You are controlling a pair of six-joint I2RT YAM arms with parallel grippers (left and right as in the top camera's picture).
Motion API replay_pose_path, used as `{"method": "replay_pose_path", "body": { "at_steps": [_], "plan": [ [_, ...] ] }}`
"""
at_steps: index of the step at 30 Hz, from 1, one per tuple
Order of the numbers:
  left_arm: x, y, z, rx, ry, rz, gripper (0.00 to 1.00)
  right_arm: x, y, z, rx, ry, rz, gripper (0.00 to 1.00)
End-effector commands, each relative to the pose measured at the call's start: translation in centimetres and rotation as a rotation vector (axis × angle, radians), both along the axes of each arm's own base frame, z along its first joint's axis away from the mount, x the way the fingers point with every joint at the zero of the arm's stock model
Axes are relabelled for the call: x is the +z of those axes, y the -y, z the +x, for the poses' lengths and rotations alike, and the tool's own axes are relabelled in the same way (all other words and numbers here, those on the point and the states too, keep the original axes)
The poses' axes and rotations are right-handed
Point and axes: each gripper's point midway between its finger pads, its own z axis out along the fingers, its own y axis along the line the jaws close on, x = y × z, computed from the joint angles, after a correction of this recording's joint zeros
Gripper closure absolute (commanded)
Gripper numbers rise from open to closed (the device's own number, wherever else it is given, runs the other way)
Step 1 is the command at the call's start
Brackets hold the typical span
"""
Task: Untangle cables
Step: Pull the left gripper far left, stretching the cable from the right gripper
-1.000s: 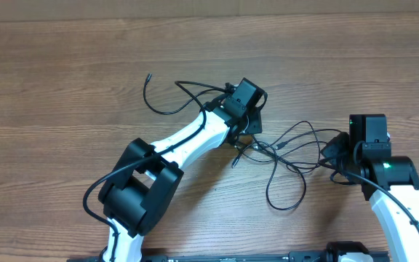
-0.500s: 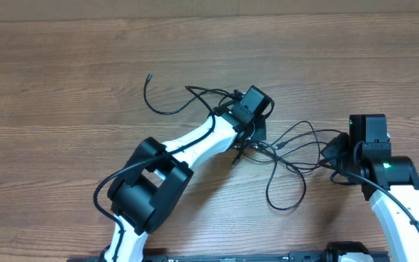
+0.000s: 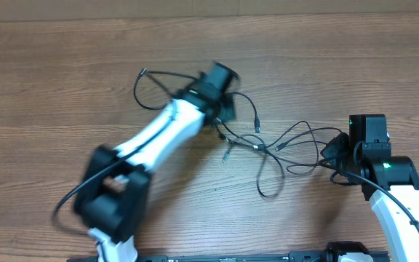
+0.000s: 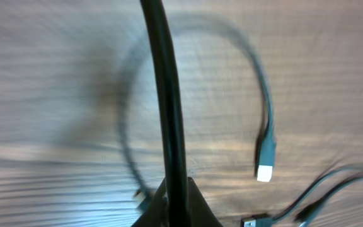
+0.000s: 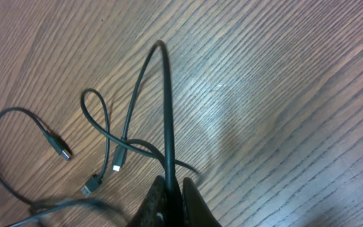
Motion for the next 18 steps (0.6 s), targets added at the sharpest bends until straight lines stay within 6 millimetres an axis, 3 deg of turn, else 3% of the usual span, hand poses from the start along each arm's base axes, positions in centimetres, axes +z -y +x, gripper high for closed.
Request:
{"method": "replay_pose_path", "body": {
  "at_steps": [1, 5, 11, 13, 18],
  "plan": [
    [8.9, -6.6, 2.5, 0.099, 0.182, -0.010, 0.96, 0.8, 0.2, 0.3, 0.001, 0.019, -0.010, 0.96],
    [13.6, -15.2, 2.1, 0.248, 0.241, 0.009, 0.96, 0.8, 0.2, 0.4, 0.000, 0.020, -0.011, 0.96],
    [17.0, -26.7, -0.5, 0.518, 0.265, 0.036, 0.96, 0.8, 0.2, 0.3, -0.001, 0.019, -0.014, 0.96],
    [17.4, -29.4, -1.2, 0.576, 0.266, 0.019, 0.96, 0.8, 0.3, 0.3, -0.001, 0.019, -0.014, 0.96],
    [17.6, -33.7, -2.2, 0.647, 0.265, -0.030, 0.96, 0.8, 0.3, 0.3, -0.001, 0.017, -0.014, 0.96]
  ]
}}
